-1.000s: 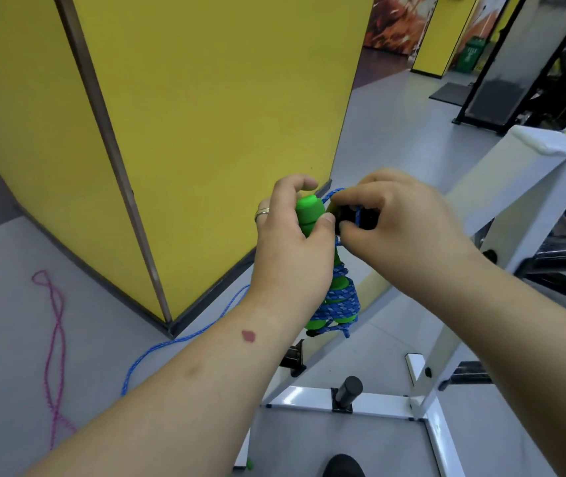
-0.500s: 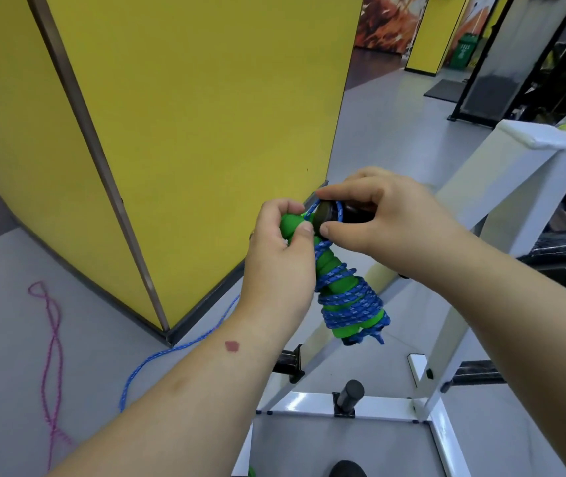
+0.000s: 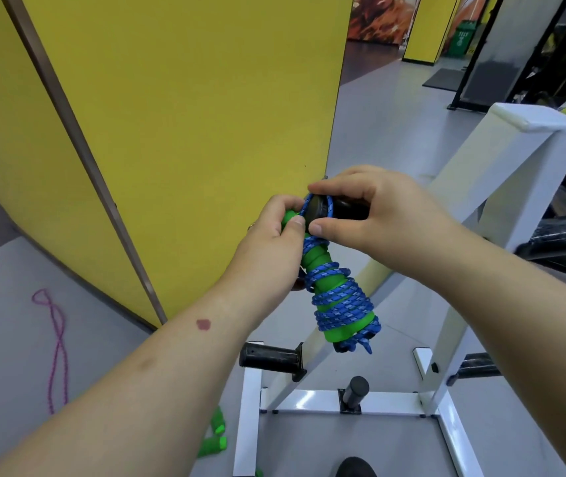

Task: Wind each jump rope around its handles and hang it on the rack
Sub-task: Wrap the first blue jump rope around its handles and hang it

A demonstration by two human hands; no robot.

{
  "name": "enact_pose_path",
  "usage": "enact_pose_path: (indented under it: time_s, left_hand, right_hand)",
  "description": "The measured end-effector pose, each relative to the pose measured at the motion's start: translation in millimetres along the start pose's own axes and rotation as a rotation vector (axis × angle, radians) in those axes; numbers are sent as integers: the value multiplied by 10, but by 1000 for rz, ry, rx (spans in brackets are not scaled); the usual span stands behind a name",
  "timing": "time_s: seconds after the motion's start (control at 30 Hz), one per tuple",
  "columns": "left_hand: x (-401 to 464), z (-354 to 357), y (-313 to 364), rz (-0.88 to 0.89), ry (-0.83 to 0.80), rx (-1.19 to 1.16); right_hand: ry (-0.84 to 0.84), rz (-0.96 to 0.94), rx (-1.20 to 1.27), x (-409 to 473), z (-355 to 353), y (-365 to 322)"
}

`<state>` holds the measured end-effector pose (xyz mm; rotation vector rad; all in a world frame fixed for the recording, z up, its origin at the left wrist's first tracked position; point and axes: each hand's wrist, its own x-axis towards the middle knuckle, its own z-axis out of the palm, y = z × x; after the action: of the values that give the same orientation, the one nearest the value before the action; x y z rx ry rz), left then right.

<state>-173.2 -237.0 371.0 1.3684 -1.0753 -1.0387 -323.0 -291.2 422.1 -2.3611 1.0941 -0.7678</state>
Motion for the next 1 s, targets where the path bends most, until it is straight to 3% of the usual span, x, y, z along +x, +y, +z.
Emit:
enact_pose_path:
  time_s: [0.2,0.3,0.77,0.9,1.0]
  left_hand:
    - [19,129,0,123,214,-31]
    - [8,165,-49,143,226,-67]
    - [-27,19,-136,-25,-150,-116]
    - [3,168,-183,-68,-170,-295]
    - [27,207,-189,-123,-281,-428]
  right_hand:
    - [8,9,-72,-2,-3,15]
    - [5,15,-91,-2,-1,15]
    - [-3,64,-149,-39,-76,-38]
    - [-21,58,-364,-74,-129,-60]
    - [-51,43,-604,-90,-217,-121]
